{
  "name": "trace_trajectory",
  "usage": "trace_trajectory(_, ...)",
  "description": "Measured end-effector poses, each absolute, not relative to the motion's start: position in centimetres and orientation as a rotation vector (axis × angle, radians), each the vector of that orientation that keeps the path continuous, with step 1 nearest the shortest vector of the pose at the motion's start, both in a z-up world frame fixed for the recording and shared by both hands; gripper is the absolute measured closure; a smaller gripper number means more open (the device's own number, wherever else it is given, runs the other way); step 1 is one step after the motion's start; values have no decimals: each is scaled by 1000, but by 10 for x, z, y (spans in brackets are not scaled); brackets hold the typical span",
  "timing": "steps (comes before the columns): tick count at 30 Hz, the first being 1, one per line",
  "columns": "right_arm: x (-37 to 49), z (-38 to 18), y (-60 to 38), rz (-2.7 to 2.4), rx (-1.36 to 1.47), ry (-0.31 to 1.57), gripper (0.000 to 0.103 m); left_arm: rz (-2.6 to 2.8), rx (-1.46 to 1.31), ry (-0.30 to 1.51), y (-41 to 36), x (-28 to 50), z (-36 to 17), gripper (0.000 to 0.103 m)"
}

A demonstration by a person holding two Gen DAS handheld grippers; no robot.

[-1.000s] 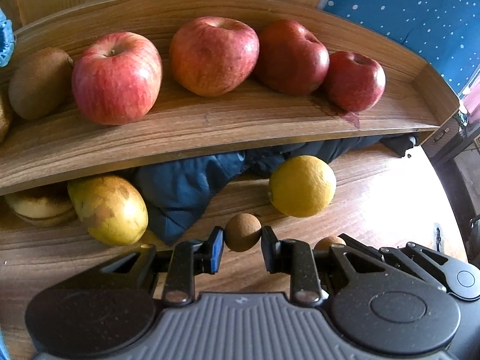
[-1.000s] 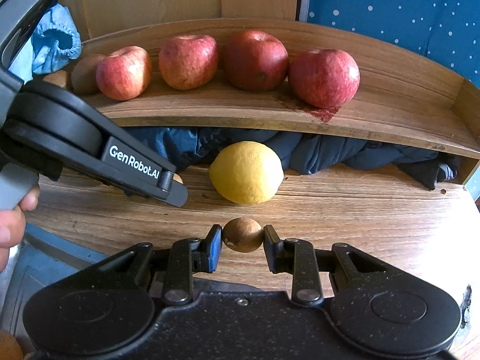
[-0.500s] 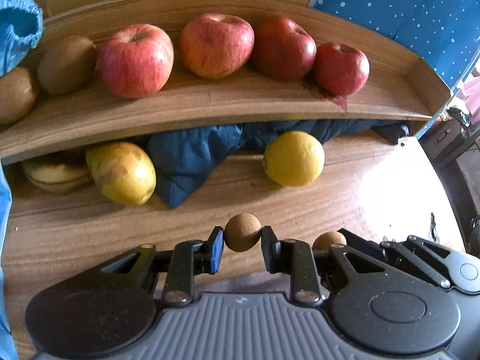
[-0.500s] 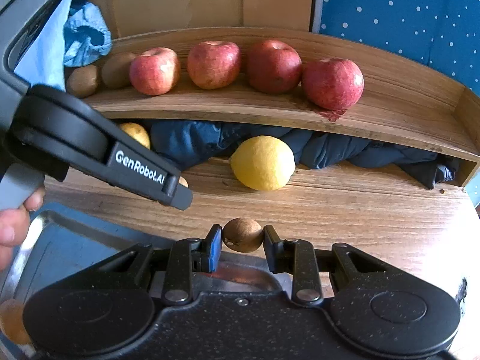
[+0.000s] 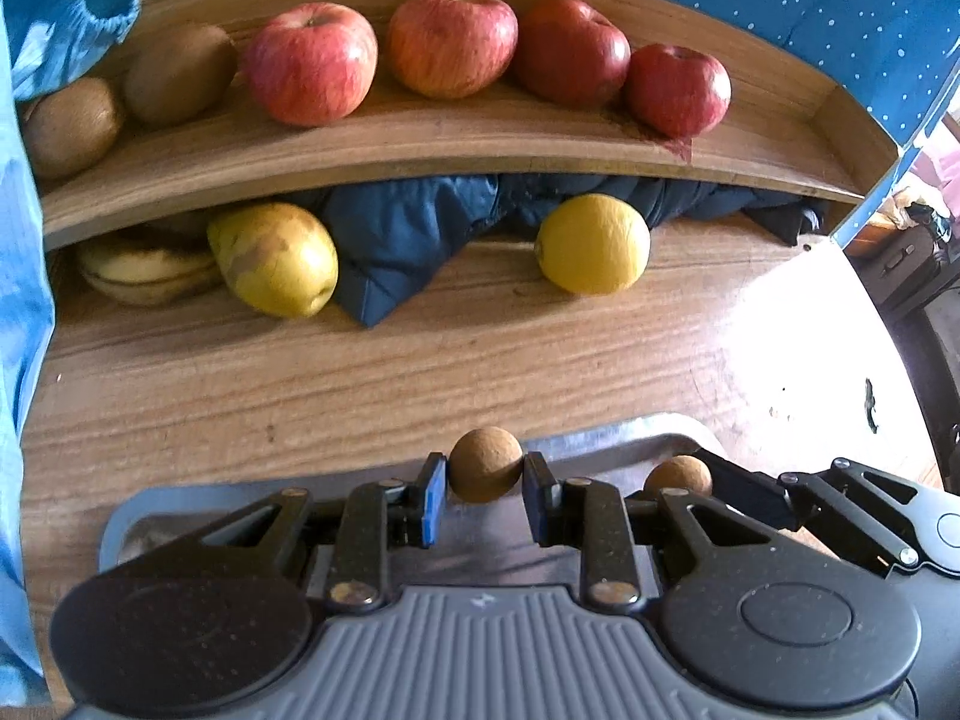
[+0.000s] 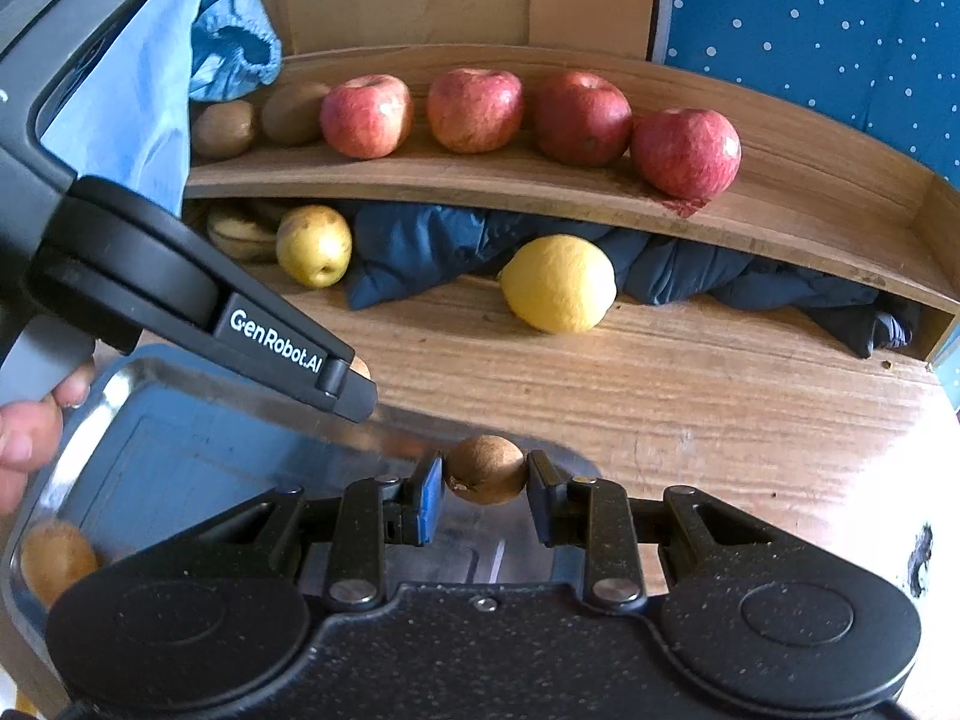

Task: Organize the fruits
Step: 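Carry both small kiwis in left and right tools over the tray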

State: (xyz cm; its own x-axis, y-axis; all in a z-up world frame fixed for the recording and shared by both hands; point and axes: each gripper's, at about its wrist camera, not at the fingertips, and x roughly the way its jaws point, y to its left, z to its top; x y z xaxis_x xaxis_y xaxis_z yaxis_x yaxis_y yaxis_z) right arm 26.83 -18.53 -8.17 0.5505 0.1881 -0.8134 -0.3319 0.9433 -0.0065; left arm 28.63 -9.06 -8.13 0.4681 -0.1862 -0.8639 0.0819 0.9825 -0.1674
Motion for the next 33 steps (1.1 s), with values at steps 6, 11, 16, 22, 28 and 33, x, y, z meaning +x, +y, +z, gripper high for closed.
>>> trace_trajectory(6, 253, -81, -184, 335, -177, 945, 72, -163, -103, 1088, -88, 274, -82, 74)
trace_trajectory(11, 241, -80, -182, 358, -186, 952, 72, -159, -102, 1108, -86, 263, -84, 74)
trace_trajectory(16, 230, -81, -180, 371, -194, 967, 72, -158, -115, 1126, -84, 254, -86, 74)
trace_trajectory(22, 220, -82, -178, 384, -201, 983, 72, -172, -107, 1139, -86, 246, -86, 74)
trace_trajectory(28, 214, -82, -179, 383, -208, 994, 72, -181, -104, 1153, -90, 236, -87, 74)
trace_trajectory(33, 209, -82, -180, 380, -214, 1004, 72, -185, -106, 1163, -90, 230, -88, 74)
